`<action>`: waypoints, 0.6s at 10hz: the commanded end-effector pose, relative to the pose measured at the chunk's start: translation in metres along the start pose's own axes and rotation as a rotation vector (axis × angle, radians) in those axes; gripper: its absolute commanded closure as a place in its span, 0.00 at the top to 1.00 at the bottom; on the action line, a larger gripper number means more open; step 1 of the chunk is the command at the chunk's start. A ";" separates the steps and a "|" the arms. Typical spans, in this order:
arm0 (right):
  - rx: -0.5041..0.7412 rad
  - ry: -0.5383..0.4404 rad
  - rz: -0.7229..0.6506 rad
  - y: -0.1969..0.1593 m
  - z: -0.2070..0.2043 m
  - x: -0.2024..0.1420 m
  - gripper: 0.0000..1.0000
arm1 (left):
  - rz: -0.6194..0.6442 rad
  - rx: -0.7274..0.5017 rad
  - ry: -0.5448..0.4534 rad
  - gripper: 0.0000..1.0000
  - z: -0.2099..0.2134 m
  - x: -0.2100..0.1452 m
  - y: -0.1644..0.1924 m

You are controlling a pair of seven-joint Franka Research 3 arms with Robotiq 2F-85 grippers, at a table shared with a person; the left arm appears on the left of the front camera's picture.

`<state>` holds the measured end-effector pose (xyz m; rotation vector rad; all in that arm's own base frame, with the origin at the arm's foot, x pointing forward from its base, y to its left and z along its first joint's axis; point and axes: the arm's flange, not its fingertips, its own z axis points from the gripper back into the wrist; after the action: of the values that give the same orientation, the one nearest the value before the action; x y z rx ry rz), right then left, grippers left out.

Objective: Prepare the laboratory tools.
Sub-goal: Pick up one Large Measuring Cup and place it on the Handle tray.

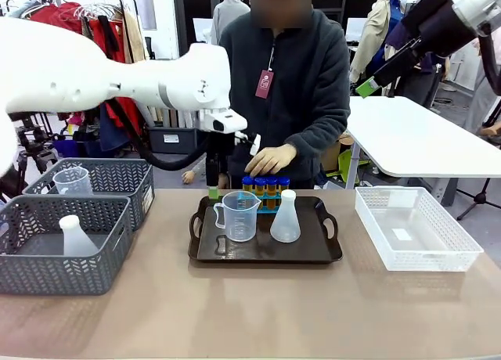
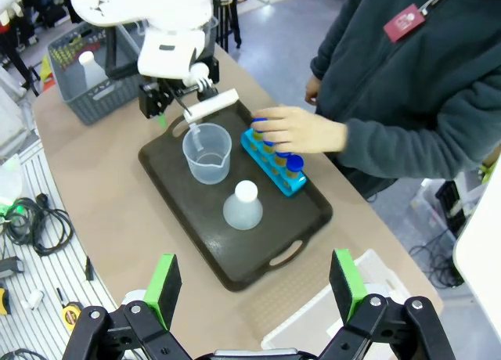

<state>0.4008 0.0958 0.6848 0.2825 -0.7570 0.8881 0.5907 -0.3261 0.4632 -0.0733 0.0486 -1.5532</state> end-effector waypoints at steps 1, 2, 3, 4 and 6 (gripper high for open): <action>0.000 -0.003 0.000 0.000 0.001 0.000 1.00 | -0.003 0.014 -0.048 1.00 0.018 -0.021 -0.030; 0.000 -0.003 0.000 0.000 0.001 0.000 1.00 | -0.006 0.030 -0.066 1.00 0.029 -0.026 -0.035; 0.000 -0.003 0.000 0.000 0.001 0.000 1.00 | -0.012 0.037 -0.081 1.00 0.044 -0.032 -0.041; 0.000 -0.003 0.000 0.000 0.001 0.000 1.00 | -0.018 0.040 -0.102 1.00 0.061 -0.036 -0.047; 0.000 -0.003 0.000 0.000 0.001 0.000 1.00 | -0.031 0.036 -0.148 1.00 0.091 -0.048 -0.058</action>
<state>0.4008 0.0957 0.6848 0.2825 -0.7570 0.8879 0.5508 -0.2949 0.5562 -0.1172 -0.0790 -1.5510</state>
